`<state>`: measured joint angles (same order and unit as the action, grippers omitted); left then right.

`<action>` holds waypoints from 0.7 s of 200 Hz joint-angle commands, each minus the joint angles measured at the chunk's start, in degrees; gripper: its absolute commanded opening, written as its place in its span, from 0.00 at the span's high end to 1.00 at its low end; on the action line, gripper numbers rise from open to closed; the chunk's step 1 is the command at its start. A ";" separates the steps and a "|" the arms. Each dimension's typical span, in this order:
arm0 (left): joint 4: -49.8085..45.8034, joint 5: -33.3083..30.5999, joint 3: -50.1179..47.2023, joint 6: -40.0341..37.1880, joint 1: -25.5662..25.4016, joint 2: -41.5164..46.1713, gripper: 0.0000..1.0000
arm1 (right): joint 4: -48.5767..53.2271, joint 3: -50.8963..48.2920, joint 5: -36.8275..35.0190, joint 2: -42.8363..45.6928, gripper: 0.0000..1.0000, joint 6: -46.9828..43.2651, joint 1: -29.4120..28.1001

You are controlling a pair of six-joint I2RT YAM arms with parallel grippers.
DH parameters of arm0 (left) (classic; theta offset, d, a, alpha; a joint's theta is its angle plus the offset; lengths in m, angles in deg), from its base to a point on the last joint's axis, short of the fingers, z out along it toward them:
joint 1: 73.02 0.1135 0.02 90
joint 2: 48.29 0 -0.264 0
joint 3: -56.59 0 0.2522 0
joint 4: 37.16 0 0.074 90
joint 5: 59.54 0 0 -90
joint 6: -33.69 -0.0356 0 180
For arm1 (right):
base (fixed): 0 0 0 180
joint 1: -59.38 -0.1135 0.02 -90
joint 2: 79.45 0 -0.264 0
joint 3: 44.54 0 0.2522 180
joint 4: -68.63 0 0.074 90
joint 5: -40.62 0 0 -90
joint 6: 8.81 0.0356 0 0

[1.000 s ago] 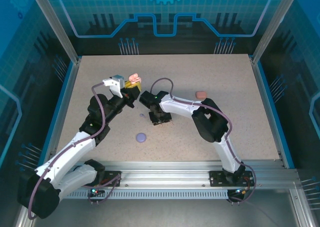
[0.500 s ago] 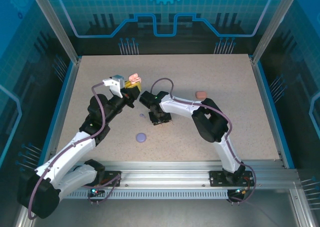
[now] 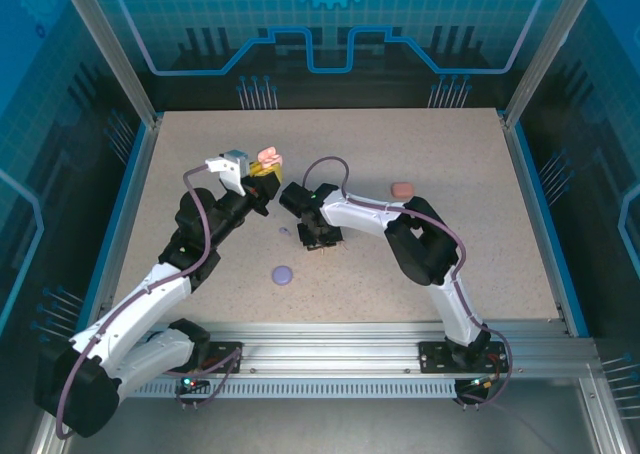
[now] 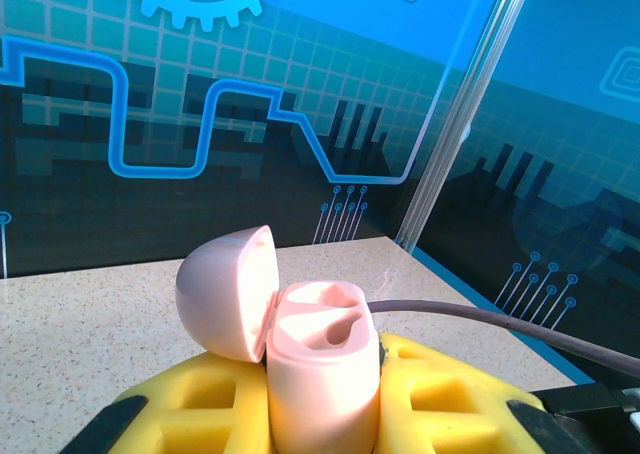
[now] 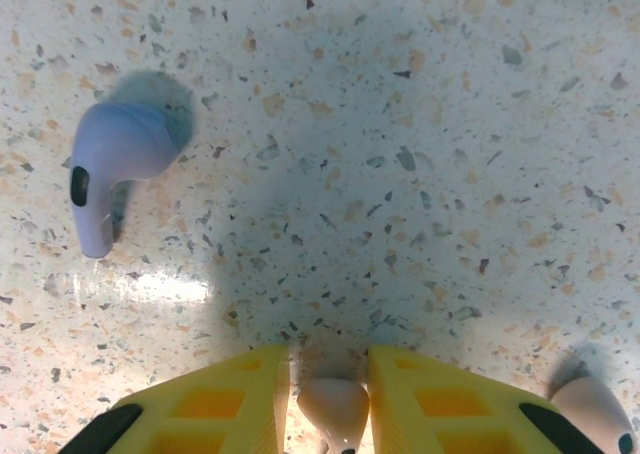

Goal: Insert the wireless bluetooth earbuds into the charging case

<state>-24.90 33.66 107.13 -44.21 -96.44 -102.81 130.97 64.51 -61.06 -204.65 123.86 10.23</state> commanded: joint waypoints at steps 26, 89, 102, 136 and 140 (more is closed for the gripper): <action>2.10 -0.39 0.14 -0.11 -0.14 0.12 1.00 | 2.14 -3.58 -0.09 1.43 0.69 1.87 -0.74; 1.93 -0.30 0.31 -0.10 -0.19 -0.06 1.00 | 1.17 -4.71 0.06 1.79 0.72 1.80 -0.77; 1.95 -0.30 0.28 -0.07 -0.14 -0.14 1.00 | 1.00 -4.49 0.32 1.47 0.73 1.71 -0.77; 2.01 0.20 0.22 0.04 -0.18 0.01 1.00 | 0.49 -4.40 0.30 1.62 0.80 1.28 -0.82; 1.99 0.38 0.23 0.03 -0.18 -0.04 1.00 | 0.39 -4.44 0.22 1.78 0.80 1.23 -0.72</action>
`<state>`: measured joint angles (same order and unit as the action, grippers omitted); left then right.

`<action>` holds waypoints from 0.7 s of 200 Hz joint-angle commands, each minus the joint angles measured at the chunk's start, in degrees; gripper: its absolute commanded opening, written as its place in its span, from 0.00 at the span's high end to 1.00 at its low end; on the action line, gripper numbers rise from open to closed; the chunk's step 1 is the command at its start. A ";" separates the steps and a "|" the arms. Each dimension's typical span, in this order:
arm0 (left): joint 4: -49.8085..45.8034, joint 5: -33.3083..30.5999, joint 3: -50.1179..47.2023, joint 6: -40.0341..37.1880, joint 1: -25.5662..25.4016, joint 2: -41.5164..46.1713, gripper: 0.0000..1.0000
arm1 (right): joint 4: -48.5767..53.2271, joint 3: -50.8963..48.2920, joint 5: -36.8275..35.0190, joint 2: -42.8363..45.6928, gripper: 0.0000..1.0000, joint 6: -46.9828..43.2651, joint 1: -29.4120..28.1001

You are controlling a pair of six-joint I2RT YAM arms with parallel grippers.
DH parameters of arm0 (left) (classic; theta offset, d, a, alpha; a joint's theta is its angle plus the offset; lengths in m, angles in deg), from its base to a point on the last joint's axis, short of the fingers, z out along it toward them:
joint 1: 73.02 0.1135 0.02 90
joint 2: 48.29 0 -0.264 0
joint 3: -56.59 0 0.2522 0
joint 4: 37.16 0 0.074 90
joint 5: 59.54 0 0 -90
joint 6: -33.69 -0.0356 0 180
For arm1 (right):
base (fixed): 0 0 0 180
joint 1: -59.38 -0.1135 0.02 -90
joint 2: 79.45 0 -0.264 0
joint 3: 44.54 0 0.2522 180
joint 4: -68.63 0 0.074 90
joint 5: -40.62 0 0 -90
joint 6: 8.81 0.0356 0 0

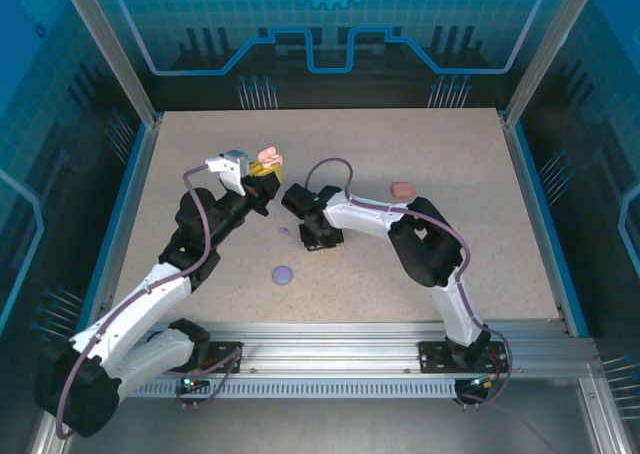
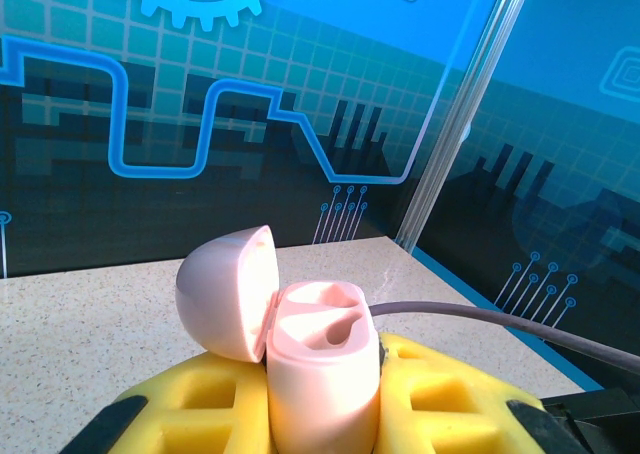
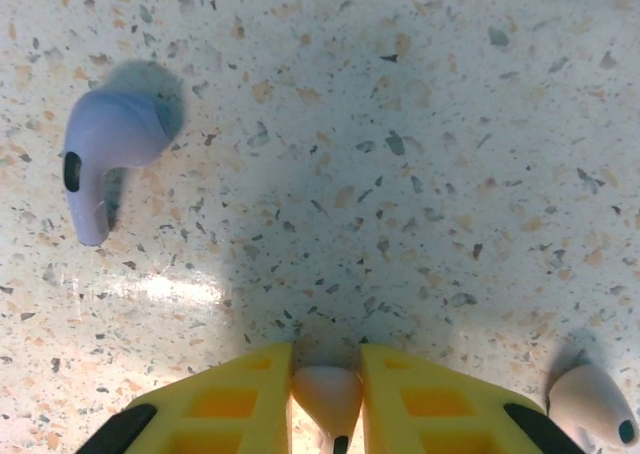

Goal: Insert the wireless bluetooth earbuds into the charging case

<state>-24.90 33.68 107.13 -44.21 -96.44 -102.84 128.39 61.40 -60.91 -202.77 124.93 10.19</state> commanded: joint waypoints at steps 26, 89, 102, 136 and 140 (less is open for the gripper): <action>3.62 2.05 -0.24 -0.44 -0.17 0.30 1.00 | 2.12 -2.62 -1.26 2.27 0.83 0.09 -0.58; 11.09 6.09 -1.90 -1.67 -0.15 0.71 1.00 | -1.11 -8.72 -5.35 15.94 0.84 -1.18 0.67; 12.08 7.94 -1.79 -2.47 -0.16 0.76 1.00 | -1.52 -9.66 -5.97 19.51 0.83 -2.08 1.23; 12.73 12.56 -0.55 -4.33 -0.40 1.10 1.00 | -1.39 -9.68 -7.17 29.02 0.84 -5.16 3.60; 12.74 13.06 -0.32 -4.44 -0.40 1.11 1.00 | -1.43 -9.51 -7.39 30.16 0.84 -5.52 3.94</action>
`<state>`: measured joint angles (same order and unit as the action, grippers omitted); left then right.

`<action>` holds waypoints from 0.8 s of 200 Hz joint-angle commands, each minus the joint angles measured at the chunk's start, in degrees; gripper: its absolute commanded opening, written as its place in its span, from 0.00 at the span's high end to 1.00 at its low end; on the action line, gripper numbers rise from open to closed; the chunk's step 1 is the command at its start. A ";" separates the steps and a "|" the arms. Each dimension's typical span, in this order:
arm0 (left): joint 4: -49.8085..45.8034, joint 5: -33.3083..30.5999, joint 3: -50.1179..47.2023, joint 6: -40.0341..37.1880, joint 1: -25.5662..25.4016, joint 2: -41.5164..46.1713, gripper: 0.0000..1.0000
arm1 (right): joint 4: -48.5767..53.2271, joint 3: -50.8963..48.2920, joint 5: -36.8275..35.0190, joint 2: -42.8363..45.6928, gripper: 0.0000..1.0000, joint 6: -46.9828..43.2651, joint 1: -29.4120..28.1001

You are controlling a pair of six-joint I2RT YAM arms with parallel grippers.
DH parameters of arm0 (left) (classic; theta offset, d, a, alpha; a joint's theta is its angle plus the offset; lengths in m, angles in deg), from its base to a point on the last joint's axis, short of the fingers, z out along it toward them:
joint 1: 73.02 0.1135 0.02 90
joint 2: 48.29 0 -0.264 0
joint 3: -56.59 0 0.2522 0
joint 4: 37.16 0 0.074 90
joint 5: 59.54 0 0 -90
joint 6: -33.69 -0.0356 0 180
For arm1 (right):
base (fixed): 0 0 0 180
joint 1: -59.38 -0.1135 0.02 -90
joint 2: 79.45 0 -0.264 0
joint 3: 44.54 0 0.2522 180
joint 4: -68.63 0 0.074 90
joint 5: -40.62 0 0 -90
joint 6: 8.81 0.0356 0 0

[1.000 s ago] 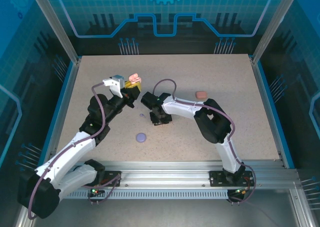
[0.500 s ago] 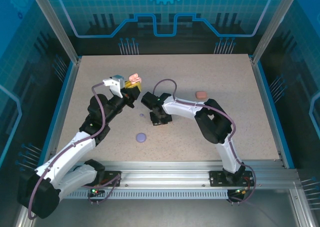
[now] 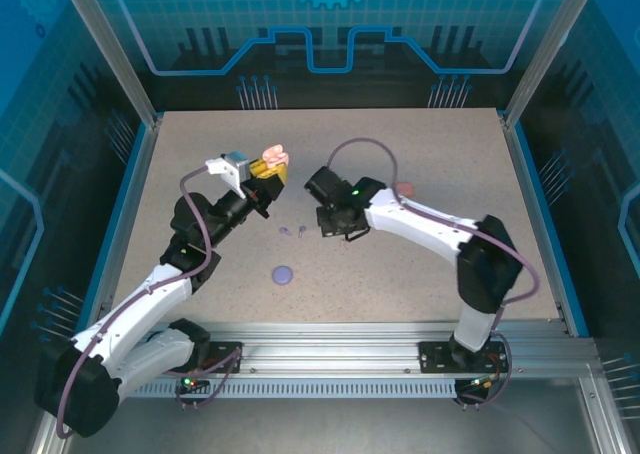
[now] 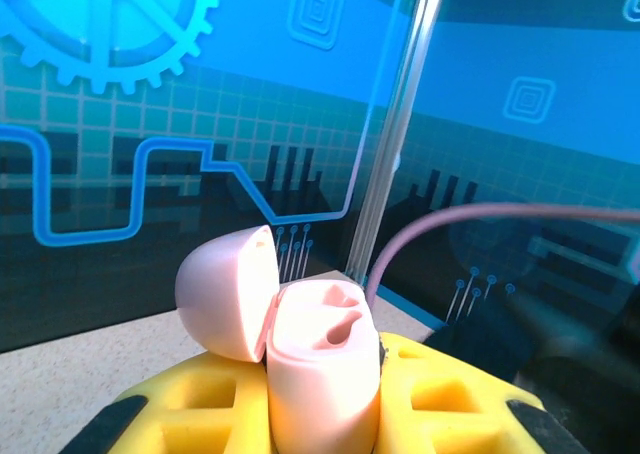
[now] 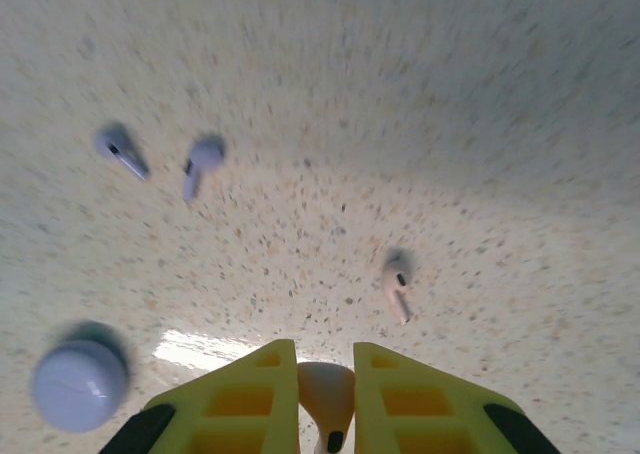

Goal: Insert the wireless bluetooth earbuds into the charging case

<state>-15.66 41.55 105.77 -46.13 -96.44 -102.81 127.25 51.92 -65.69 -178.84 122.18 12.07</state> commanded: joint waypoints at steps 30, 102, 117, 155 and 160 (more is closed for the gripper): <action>4.35 7.72 2.27 -4.90 -1.67 0.48 1.00 | -1.84 2.15 -4.06 14.32 0.83 -7.04 3.23; 8.02 6.93 3.67 -18.95 -9.29 -3.30 1.00 | -16.98 5.51 4.58 28.58 0.83 -23.06 2.85; 8.24 6.54 3.94 -20.34 -10.54 -3.82 1.00 | -18.24 6.03 6.98 29.50 0.83 -24.83 2.67; 7.66 6.84 5.00 -21.90 -11.71 -4.82 1.00 | -22.30 4.21 10.56 31.10 0.84 -28.25 0.88; 7.35 6.84 5.24 -22.03 -11.73 -4.96 1.00 | -22.44 4.06 10.69 31.10 0.84 -28.32 0.67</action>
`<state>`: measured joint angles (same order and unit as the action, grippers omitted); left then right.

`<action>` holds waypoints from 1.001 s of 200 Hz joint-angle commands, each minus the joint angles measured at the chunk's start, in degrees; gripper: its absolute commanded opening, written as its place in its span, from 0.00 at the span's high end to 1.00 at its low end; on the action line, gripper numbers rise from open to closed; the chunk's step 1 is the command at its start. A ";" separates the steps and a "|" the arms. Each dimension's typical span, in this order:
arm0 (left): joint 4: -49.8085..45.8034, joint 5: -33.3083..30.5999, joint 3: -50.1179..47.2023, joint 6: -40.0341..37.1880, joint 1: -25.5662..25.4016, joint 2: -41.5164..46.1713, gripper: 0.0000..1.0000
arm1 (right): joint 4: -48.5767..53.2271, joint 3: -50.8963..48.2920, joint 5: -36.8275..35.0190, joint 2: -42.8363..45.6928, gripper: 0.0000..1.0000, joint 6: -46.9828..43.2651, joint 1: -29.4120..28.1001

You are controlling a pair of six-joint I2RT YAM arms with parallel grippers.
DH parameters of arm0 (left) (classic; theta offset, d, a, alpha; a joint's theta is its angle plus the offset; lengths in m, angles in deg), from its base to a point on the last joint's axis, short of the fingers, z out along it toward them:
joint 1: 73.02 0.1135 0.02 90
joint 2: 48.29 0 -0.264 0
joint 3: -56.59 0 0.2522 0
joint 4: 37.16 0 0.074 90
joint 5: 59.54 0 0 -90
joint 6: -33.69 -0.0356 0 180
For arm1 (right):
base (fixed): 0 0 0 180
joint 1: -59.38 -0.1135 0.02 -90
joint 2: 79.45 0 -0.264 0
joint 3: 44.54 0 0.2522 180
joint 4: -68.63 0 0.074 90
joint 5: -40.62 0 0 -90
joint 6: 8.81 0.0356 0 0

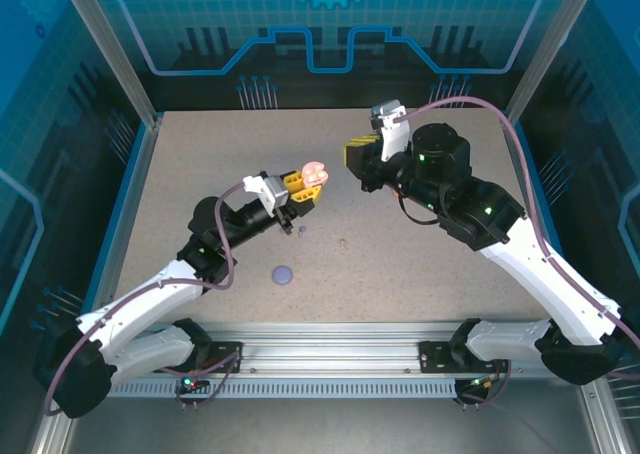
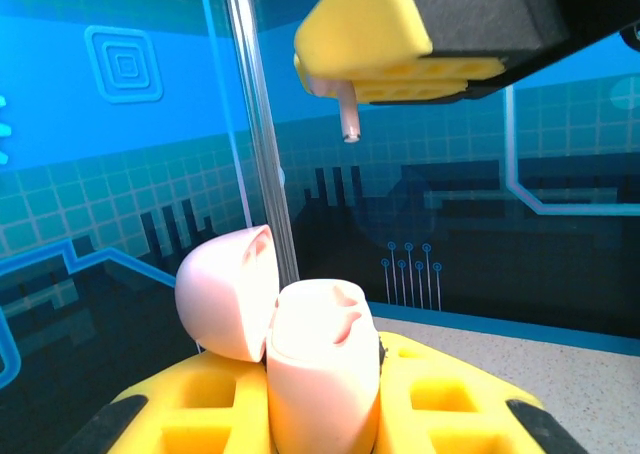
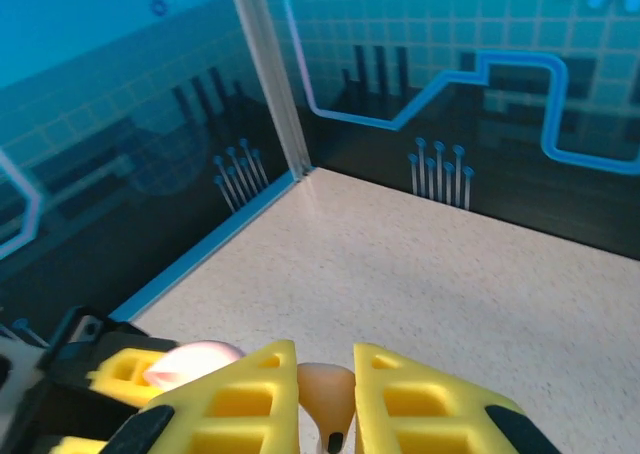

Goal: Insert the wireless bluetooth earbuds into the charging case

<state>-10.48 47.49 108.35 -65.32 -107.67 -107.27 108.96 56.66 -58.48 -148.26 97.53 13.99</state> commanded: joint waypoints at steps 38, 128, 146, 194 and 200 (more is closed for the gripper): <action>1.61 1.07 3.12 -3.02 -0.68 -1.30 1.00 | -4.42 -0.66 3.33 -0.89 0.84 -3.84 -3.27; 0.04 0.19 3.74 -3.20 -0.79 -1.84 1.00 | -3.37 0.00 2.35 -4.54 0.84 -4.21 -6.28; -0.02 0.01 3.83 -3.29 -0.85 -1.84 1.00 | -3.28 -0.47 2.22 -4.48 0.85 -3.97 -6.29; -0.20 -0.34 4.39 -3.42 -0.83 -2.18 1.00 | -2.75 -1.67 1.99 -3.92 0.86 -3.51 -6.38; -0.13 -0.42 4.47 -3.44 -0.84 -2.32 1.00 | -2.70 -1.87 1.93 -3.80 0.86 -3.38 -6.38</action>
<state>-11.53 47.43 110.45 -67.40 -108.09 -109.28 106.77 55.83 -56.23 -152.74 94.18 8.61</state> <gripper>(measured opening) 0.218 0.137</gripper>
